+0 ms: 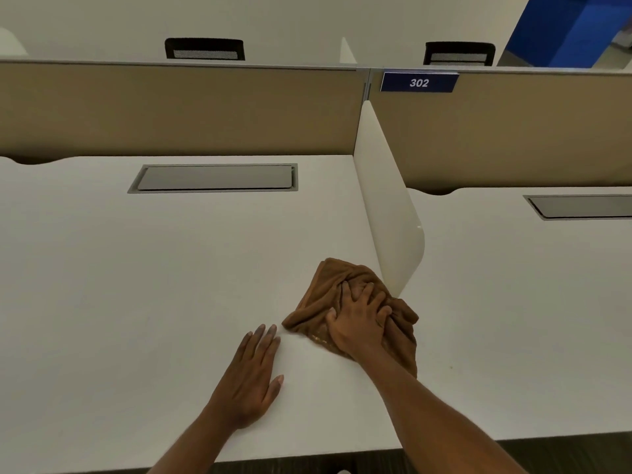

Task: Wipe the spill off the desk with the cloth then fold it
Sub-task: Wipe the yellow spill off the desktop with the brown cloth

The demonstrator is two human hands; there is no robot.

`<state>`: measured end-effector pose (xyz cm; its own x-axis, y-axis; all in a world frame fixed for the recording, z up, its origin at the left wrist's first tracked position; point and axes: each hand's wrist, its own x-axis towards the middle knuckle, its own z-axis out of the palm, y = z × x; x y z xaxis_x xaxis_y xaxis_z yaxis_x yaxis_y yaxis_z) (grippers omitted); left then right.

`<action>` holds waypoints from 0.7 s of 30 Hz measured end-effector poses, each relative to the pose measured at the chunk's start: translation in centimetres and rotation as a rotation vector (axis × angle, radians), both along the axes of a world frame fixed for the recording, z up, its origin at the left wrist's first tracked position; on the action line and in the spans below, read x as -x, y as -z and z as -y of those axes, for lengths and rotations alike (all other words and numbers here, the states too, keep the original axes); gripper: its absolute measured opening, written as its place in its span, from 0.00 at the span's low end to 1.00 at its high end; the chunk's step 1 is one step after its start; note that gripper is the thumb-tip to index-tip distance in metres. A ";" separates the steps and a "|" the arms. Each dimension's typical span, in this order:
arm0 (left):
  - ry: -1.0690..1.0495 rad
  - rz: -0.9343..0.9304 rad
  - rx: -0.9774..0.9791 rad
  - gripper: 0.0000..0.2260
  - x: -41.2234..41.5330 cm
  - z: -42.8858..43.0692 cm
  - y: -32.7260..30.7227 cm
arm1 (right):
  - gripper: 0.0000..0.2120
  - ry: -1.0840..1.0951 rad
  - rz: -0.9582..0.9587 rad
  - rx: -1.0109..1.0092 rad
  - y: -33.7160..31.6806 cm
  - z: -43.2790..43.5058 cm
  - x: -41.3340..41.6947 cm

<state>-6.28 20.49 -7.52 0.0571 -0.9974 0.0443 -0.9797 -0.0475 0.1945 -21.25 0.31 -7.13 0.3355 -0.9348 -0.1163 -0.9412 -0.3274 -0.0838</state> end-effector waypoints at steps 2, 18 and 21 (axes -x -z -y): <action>-0.014 -0.017 0.001 0.28 -0.2 0.1 0.1 | 0.35 0.017 0.008 0.019 0.1 1.1 -1.3; -0.269 -0.017 -0.088 0.31 -0.1 -0.2 0.0 | 0.32 -0.222 0.006 0.003 0.2 4.5 -4.2; -0.290 -0.034 -0.089 0.31 -0.2 -0.2 -0.2 | 0.32 -0.268 0.029 -0.041 0.1 2.6 -3.5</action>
<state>-6.10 20.68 -7.33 0.3404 -0.9390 -0.0496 -0.9156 -0.3430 0.2096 -17.79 -2.25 -7.19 0.5744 -0.8066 -0.1394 -0.8182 -0.5606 -0.1275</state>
